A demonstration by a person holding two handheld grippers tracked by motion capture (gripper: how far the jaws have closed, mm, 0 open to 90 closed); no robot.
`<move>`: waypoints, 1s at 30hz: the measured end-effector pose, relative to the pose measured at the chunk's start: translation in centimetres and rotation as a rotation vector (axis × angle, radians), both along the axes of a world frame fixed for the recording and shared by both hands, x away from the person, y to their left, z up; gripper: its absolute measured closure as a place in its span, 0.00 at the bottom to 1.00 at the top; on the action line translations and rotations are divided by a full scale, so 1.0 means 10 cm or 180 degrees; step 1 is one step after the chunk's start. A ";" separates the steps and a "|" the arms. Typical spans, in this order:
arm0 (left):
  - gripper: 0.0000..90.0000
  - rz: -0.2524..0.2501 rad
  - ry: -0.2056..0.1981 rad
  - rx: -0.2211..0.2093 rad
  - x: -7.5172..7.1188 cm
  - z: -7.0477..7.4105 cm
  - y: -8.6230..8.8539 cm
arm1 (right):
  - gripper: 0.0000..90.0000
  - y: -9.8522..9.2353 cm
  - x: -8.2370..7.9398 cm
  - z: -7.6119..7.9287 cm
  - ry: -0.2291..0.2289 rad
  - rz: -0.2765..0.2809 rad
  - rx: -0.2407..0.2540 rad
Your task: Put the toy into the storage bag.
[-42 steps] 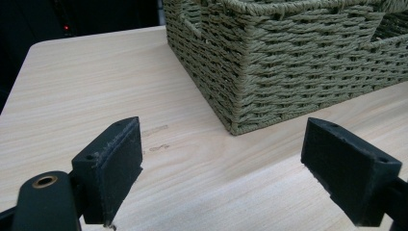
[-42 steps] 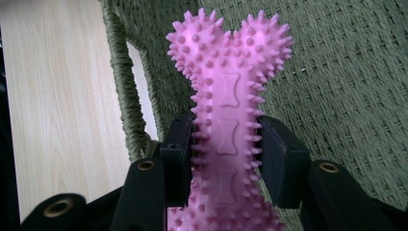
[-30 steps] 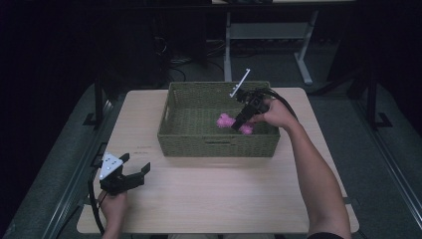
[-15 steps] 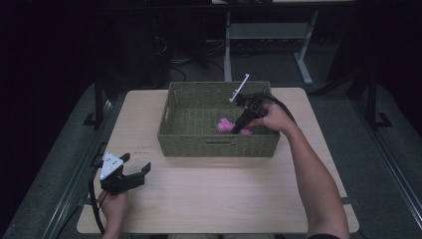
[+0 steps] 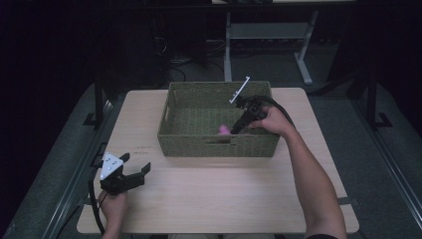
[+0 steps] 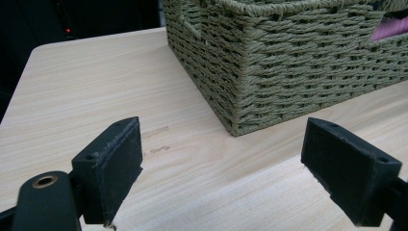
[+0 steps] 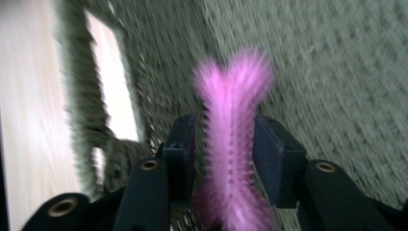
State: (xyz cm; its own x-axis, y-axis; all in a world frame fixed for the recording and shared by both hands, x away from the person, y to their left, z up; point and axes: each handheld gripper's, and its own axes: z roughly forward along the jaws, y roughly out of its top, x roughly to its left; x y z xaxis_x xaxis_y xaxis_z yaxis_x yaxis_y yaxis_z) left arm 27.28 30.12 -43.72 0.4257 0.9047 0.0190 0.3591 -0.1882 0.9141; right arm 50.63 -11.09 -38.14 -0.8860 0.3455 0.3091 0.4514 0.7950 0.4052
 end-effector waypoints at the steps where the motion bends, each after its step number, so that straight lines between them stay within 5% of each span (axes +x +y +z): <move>1: 0.15 0.0004 -0.0005 -0.0003 0.00 0.00 0.00 | 0.66 -0.03 0.00 0.04 -0.0051 -0.0063 0.0079; 13: 0.15 0.0015 -0.0027 0.0037 -0.01 0.01 0.01 | 0.58 0.04 -0.04 -0.03 -0.0043 -0.0055 -0.0150; 30: 0.15 -0.0031 -0.0028 0.0123 -0.01 0.01 -0.02 | 0.57 -0.02 -0.12 0.08 -0.0194 -0.0125 -0.0069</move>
